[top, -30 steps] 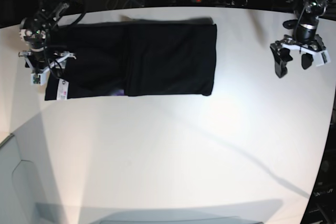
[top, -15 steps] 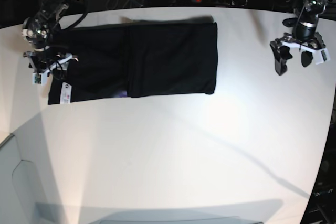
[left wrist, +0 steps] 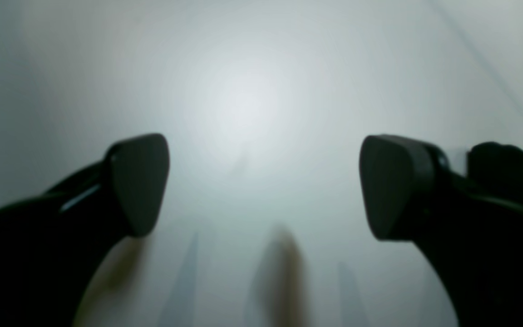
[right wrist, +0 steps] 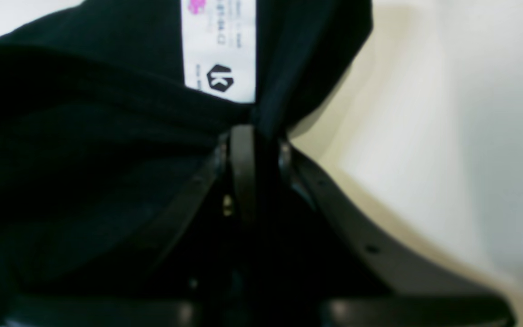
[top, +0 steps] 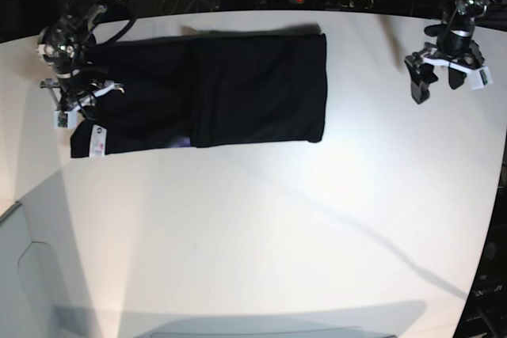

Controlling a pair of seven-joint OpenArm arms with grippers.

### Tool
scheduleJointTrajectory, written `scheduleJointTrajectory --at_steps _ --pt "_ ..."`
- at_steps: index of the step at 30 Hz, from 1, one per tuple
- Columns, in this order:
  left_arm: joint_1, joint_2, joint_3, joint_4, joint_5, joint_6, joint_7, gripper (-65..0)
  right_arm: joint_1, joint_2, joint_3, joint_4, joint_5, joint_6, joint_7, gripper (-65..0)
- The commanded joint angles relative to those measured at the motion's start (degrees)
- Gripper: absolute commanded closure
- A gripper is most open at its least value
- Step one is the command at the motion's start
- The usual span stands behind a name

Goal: Fold the T-shirt properly
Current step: 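Hold the strip's other end with the right gripper while the left gripper waits, then lift the strip's end with the right gripper and fold it over the shirt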

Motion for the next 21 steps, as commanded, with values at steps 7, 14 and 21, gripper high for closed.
scheduleJointTrajectory --at_steps 7,14,21 --pt "0.77 0.55 1.64 0.98 -0.88 -0.31 -1.26 -65.0 -0.5 -2.83 0.23 9.91 -2.59 0.17 -2.72 0.0" --pt "0.6 0.38 9.73 1.07 -0.88 -0.31 -1.26 -45.8 -2.61 -3.26 -6.36 16.24 -2.59 0.17 -2.72 0.0" --pt "-1.43 0.55 15.09 0.63 -0.88 -0.22 -1.26 0.0 -6.13 -3.26 -13.22 21.61 -2.59 0.17 -2.72 0.0"
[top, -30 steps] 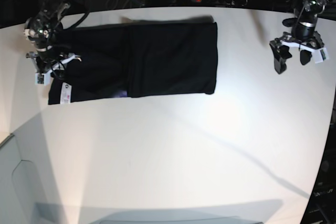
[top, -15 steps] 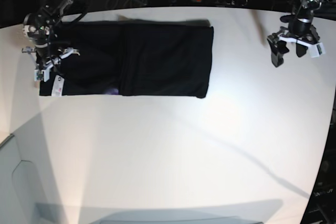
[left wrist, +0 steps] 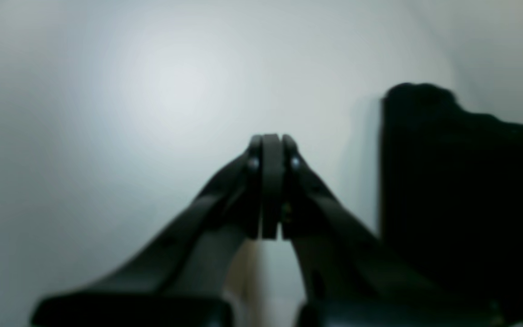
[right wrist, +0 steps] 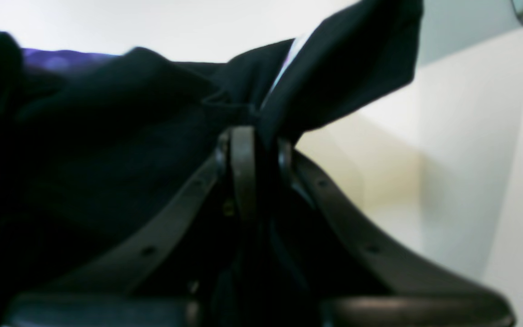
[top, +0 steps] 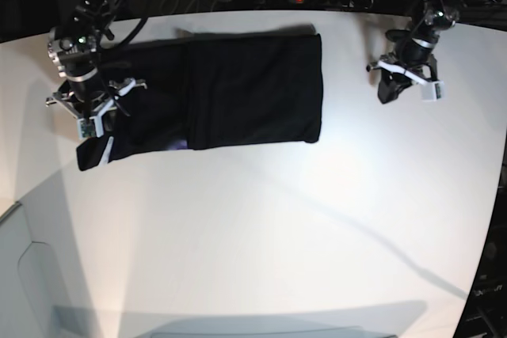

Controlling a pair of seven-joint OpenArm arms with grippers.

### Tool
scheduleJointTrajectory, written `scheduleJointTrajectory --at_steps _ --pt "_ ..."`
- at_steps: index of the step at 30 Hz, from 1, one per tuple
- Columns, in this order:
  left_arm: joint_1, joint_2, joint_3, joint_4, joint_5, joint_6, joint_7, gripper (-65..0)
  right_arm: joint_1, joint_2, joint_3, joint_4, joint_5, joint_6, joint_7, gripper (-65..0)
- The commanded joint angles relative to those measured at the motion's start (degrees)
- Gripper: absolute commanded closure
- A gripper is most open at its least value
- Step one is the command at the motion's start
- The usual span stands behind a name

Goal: Fold the T-shirt properly
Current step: 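Lift the strip's end with the right gripper and fold it over the shirt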

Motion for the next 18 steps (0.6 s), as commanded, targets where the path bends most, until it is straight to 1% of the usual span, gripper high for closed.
scheduleJointTrajectory --at_steps 1,2,4,7,11,14,18 --pt "-0.33 -0.61 0.48 0.85 -0.88 -0.33 -1.17 -2.0 -0.18 0.34 -0.57 1.92 0.69 -0.03 1.28 0.0" --pt "-0.42 -0.52 1.36 0.85 -0.88 -0.33 -1.17 -2.5 -0.71 0.34 -1.8 2.62 0.77 -0.03 1.28 0.0" --pt "-1.3 -0.52 3.9 0.85 -0.88 -0.24 -1.17 0.0 -2.03 0.34 -4.96 3.85 0.77 -0.03 1.28 0.0" --pt "-2.27 -0.52 7.95 0.85 -0.88 0.11 -1.17 0.0 -3.61 0.34 -9.36 4.56 0.77 -0.03 1.28 0.0" --pt "-2.97 -0.52 11.47 -0.65 -0.88 0.29 -1.26 0.0 -4.93 0.34 -13.93 4.56 0.77 -0.03 1.28 0.0" --pt "-4.03 -0.52 12.87 -3.11 -0.88 0.29 -1.26 0.0 -5.37 0.34 -16.74 4.56 0.77 -0.03 1.28 0.0" --pt "-4.55 -0.43 12.87 -5.31 -0.88 0.29 -1.26 0.0 -5.28 0.34 -20.0 4.56 0.77 -0.03 1.28 0.0"
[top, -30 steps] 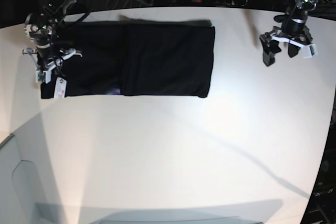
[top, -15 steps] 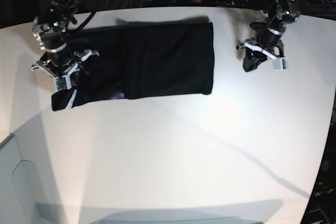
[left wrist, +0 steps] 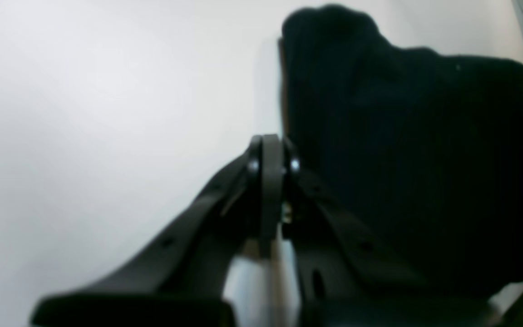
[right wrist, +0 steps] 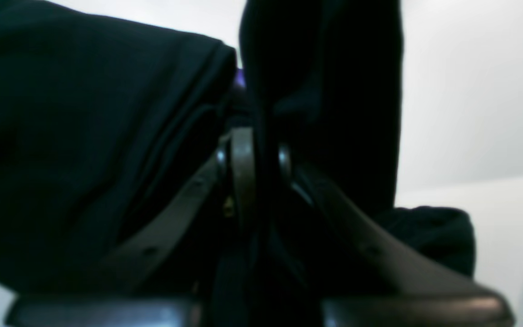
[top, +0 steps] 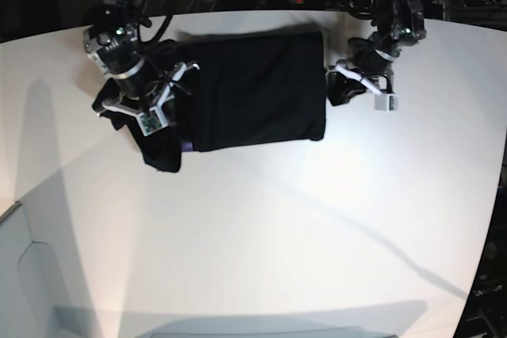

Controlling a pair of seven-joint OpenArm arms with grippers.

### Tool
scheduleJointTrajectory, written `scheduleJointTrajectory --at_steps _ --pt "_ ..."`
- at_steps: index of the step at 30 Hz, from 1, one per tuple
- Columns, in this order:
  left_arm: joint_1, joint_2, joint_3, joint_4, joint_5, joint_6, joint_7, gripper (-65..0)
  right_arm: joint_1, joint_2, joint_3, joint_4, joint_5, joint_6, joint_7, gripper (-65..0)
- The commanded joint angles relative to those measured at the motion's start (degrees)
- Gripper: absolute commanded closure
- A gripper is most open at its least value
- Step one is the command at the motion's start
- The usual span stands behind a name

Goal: Fold the T-shirt properly
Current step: 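Lift the strip's end with the right gripper and fold it over the shirt, then lay the folded end onto the bundle and release the right gripper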

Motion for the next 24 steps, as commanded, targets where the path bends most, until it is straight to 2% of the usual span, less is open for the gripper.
scheduleJointTrajectory --at_steps 1,5,14,20,24 --pt "-0.42 -0.34 -0.13 0.55 -0.9 -0.48 -1.15 0.0 0.38 -0.12 -1.16 1.12 1.04 -0.05 1.57 0.0" --pt "-1.39 1.06 -0.13 0.46 -0.81 -0.48 -1.06 0.0 0.55 -0.12 -6.0 1.74 1.04 -0.05 1.57 0.0" --pt "-2.53 1.86 -0.13 0.46 -0.81 -0.48 -1.06 0.0 1.08 -0.12 -19.71 2.27 1.04 -0.05 1.57 0.0" --pt "-2.53 1.86 -0.13 0.46 -0.81 -0.48 -1.06 0.0 4.34 -0.12 -30.61 0.77 0.95 -0.05 1.48 0.0" --pt "-2.53 1.77 -0.22 0.46 -0.81 -0.39 -1.06 0.0 6.45 -0.12 -33.07 -4.15 0.95 -0.05 1.57 0.0"
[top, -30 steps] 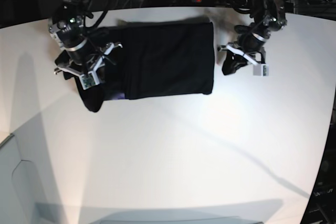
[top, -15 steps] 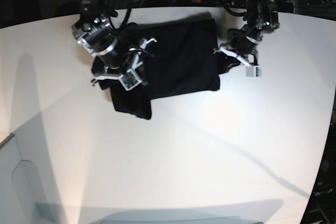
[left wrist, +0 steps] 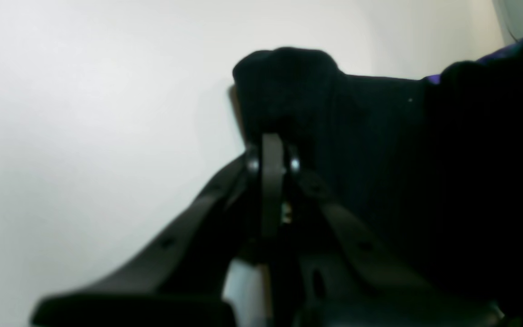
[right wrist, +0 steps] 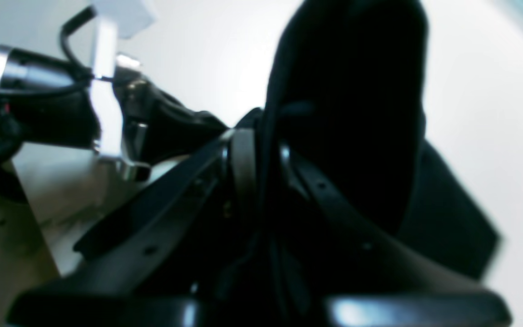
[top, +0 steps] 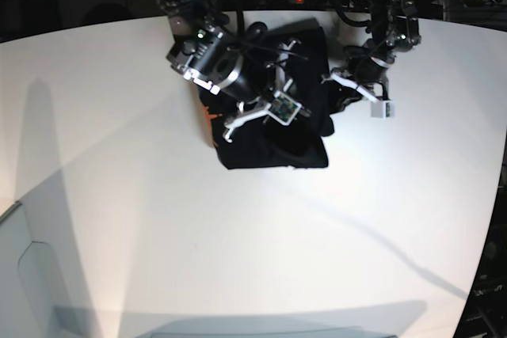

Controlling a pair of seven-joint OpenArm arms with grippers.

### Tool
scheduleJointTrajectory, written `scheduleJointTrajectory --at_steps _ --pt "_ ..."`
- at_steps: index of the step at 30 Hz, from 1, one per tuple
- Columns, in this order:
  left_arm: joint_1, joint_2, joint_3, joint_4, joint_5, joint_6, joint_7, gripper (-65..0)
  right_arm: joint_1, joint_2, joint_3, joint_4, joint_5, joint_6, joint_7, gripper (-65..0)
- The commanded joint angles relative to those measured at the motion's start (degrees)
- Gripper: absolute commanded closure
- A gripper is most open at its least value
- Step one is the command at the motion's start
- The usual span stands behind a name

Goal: Fold the T-shirt properly
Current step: 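Lay the folded end onto the bundle and release the right gripper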

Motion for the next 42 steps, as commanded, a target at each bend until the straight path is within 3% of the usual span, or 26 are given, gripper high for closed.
scheduleJointTrajectory --at_steps 1,7,21,30,36,42 --pt "-0.24 -0.4 -0.2 0.96 -0.81 -0.41 -1.13 0.0 1.27 -0.55 -0.35 -0.71 0.34 -0.05 1.11 0.0" --pt "-0.24 -0.66 -0.38 1.14 -0.81 -0.41 -1.13 0.0 4.96 -0.55 -0.35 -10.46 0.42 -0.05 1.64 0.0" --pt "-0.33 -0.66 -0.46 1.58 -0.81 -0.41 -1.39 0.0 7.86 -0.55 -3.7 -15.74 0.42 -0.05 1.37 -0.7" --pt "-0.33 -0.75 -0.46 1.67 -0.81 -0.41 -1.39 0.0 7.69 -0.55 -5.81 -11.26 0.42 -0.05 1.29 -31.5" --pt "0.02 -0.75 -3.01 2.28 -0.9 -0.41 -1.13 0.0 6.46 -0.55 -4.22 -0.09 0.42 -0.05 1.11 -32.4" --pt "3.72 -0.75 -9.69 8.96 -1.25 -0.5 -1.04 0.0 4.17 -0.55 5.27 5.8 0.42 -0.05 1.29 -32.4"
